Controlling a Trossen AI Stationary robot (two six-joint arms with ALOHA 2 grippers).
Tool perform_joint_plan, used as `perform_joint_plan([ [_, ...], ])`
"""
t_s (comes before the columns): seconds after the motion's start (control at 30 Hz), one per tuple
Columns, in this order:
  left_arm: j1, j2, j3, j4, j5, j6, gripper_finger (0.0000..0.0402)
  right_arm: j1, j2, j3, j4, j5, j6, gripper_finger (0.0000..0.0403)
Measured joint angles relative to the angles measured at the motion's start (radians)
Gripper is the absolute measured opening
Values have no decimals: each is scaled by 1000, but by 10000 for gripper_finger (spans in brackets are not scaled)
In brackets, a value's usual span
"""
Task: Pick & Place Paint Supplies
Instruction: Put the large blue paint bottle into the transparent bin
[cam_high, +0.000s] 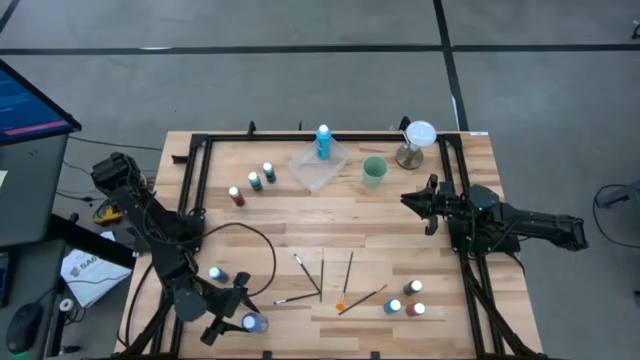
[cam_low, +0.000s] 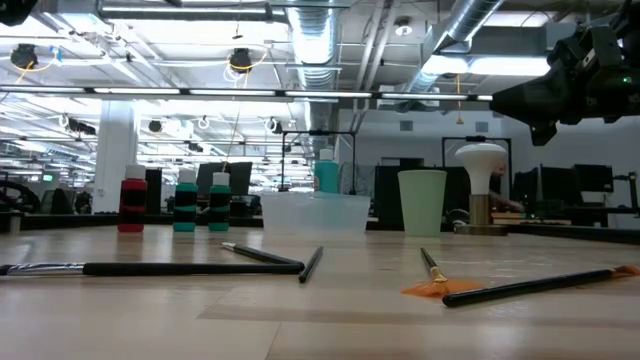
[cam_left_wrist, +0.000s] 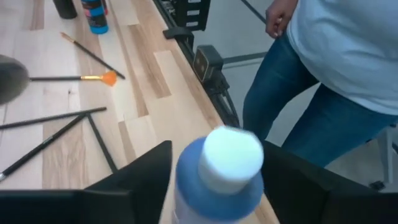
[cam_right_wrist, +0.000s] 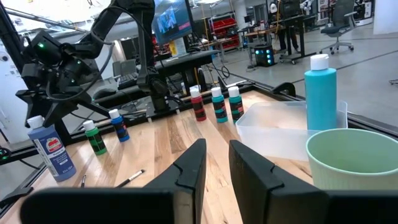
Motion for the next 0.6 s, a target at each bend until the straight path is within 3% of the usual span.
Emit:
perform_joint_plan([
  [0.3,0,-9,-13,32,-1,13,129,0,0,0,0,0,0,66],
  [0.6,33,-41,-14,24,-64,27,121,0,0,0,0,0,0,66],
])
